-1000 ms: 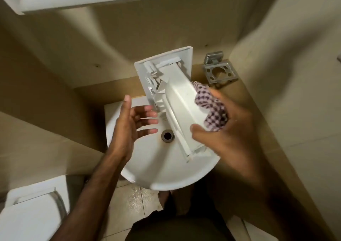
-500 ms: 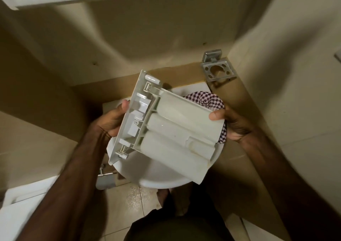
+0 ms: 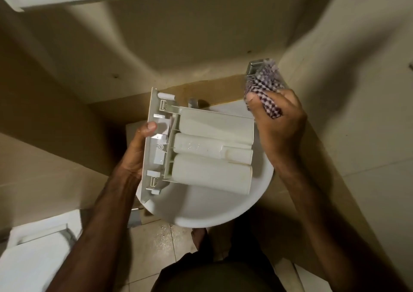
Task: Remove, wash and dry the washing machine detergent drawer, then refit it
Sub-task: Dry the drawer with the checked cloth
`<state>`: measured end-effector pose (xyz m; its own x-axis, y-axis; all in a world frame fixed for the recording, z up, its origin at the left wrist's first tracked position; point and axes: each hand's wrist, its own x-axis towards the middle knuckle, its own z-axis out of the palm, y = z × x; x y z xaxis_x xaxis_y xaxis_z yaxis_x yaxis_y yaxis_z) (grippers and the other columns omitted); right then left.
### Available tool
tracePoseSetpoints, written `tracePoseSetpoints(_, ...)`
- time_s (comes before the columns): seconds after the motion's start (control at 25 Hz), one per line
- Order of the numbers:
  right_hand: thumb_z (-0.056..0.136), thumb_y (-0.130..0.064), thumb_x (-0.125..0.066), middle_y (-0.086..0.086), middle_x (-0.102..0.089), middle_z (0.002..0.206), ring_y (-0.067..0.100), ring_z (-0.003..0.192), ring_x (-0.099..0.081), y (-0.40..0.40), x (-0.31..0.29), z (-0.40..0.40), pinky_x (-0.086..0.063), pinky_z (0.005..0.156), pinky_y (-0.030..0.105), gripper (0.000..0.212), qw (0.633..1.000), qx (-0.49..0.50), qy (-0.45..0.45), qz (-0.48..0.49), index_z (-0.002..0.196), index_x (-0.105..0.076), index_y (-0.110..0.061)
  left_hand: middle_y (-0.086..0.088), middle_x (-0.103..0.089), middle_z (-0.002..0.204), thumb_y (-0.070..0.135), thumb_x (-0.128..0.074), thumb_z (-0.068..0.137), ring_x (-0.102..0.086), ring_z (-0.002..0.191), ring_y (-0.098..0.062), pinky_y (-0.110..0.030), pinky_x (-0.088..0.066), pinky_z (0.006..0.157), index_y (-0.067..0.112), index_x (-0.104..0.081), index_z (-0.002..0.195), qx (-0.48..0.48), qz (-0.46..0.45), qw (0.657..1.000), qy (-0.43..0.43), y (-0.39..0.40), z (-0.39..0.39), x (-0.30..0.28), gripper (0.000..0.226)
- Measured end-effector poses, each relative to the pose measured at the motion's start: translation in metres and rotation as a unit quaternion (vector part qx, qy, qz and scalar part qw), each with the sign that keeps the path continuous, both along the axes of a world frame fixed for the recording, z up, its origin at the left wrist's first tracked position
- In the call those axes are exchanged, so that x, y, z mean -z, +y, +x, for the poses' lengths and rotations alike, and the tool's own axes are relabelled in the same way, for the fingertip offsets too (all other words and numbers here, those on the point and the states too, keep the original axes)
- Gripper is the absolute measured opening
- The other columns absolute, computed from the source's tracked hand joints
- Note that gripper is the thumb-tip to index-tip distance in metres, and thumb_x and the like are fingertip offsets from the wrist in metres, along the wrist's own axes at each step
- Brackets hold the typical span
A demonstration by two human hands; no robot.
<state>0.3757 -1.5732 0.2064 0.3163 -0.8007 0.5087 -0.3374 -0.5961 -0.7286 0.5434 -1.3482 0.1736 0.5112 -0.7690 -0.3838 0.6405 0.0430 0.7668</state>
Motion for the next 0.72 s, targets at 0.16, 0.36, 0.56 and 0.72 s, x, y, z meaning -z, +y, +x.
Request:
tracePoseSetpoints(0.16, 0.09, -0.029, -0.082, 0.008, -0.073, 0.116, 0.032, 0.104, -0.064, 0.051, -0.006, 0.006, -0.052, 0.084, 0.033, 0.027, 0.969, -0.098, 0.056, -0.218, 0.111, -0.08, -0.011, -0.009, -0.075, 0.106, 0.046, -0.076, 0.067, -0.072, 0.092, -0.027, -0.037, -0.059, 0.082, 0.018, -0.076, 0.118, -0.034, 0.012, 0.999, -0.037, -0.013, -0.006, 0.002, 0.058)
tracePoseSetpoints(0.36, 0.089, -0.051, -0.064, 0.009, -0.063, 0.123, 0.029, 0.108, -0.052, 0.108, 0.026, 0.024, -0.044, 0.09, 0.047, 0.077, 0.935, -0.149, 0.285, -0.152, 0.154, -0.05, -0.01, -0.016, -0.069, 0.124, 0.043, -0.06, 0.09, -0.069, 0.105, -0.028, -0.039, -0.057, 0.09, 0.007, -0.056, 0.142, -0.056, 0.008, 0.998, -0.033, -0.017, -0.022, 0.013, 0.064)
tracePoseSetpoints(0.56, 0.099, -0.054, -0.058, 0.01, -0.064, 0.115, 0.029, 0.109, -0.052, 0.109, 0.031, 0.021, -0.041, 0.098, 0.052, 0.048, 0.939, -0.102, 0.276, -0.179, 0.131, -0.071, -0.021, -0.01, -0.075, 0.107, 0.05, -0.074, 0.078, -0.074, 0.086, -0.023, -0.033, -0.062, 0.073, 0.01, -0.063, 0.131, -0.061, 0.005, 0.998, -0.024, -0.011, -0.036, 0.02, 0.067)
tracePoseSetpoints(0.72, 0.091, -0.046, -0.061, 0.008, -0.066, 0.132, 0.033, 0.125, -0.061, 0.05, 0.03, 0.022, -0.041, 0.114, 0.06, 0.038, 0.971, -0.012, 0.238, -0.027, 0.118, -0.078, -0.025, -0.002, -0.076, 0.089, 0.041, -0.061, 0.083, -0.073, 0.07, -0.018, -0.031, -0.059, 0.055, 0.01, -0.051, 0.134, -0.038, 0.011, 0.997, -0.065, -0.006, -0.033, 0.021, 0.061)
